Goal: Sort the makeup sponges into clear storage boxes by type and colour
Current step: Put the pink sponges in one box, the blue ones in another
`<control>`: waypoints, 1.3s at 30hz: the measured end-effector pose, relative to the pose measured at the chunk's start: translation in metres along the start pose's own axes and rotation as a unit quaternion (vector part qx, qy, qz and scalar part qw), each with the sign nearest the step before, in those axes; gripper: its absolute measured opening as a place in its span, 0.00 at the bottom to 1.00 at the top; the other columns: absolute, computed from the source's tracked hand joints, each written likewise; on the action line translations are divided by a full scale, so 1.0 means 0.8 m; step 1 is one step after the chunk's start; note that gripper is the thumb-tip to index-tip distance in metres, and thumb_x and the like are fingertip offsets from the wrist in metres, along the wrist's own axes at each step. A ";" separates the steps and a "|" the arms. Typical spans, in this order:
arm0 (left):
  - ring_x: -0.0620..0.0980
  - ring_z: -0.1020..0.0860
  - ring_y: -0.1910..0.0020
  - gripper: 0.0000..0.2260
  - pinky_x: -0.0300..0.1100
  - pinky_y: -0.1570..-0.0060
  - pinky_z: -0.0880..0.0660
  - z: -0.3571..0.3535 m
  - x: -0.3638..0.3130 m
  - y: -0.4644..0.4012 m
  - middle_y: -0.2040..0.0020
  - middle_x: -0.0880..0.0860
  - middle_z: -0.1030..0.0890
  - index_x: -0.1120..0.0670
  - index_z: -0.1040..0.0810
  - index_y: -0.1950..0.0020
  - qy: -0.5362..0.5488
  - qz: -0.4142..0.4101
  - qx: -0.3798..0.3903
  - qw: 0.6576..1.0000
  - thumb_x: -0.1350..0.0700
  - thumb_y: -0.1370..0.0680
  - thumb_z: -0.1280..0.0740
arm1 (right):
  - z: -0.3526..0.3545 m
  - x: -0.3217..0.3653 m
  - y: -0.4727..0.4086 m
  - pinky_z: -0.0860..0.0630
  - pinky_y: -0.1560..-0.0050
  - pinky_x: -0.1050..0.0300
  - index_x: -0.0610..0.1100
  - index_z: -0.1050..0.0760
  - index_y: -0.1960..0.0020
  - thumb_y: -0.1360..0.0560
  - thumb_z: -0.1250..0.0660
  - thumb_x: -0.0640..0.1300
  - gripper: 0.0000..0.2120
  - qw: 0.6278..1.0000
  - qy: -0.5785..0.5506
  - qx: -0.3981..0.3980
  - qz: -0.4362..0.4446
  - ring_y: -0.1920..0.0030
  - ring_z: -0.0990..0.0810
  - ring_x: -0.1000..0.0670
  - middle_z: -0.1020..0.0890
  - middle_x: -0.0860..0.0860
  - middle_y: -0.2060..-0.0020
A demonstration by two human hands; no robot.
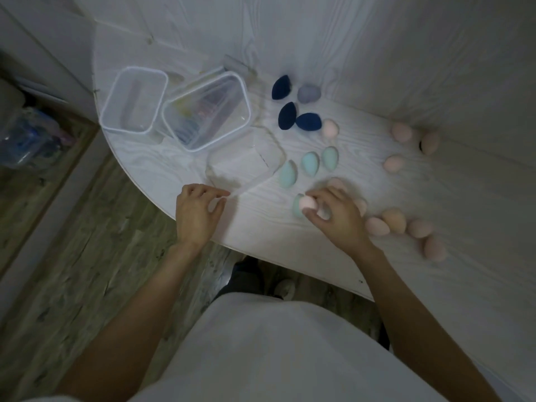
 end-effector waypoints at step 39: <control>0.49 0.29 0.39 0.31 0.50 0.41 0.28 -0.007 0.058 0.001 0.35 0.52 0.29 0.53 0.33 0.30 0.216 0.156 -0.006 0.964 0.53 0.30 0.25 | -0.165 0.141 -0.155 0.26 0.49 0.57 0.47 0.22 0.42 0.27 0.32 0.39 0.14 0.948 0.102 0.301 0.035 0.47 0.23 0.48 0.21 0.49 0.45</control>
Point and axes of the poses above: each hand's wrist, its own y-axis away from the middle knuckle, its own z-axis out of the back of the hand, x = y × z, the point moved 7 cm from there along -y, towards the middle knuckle
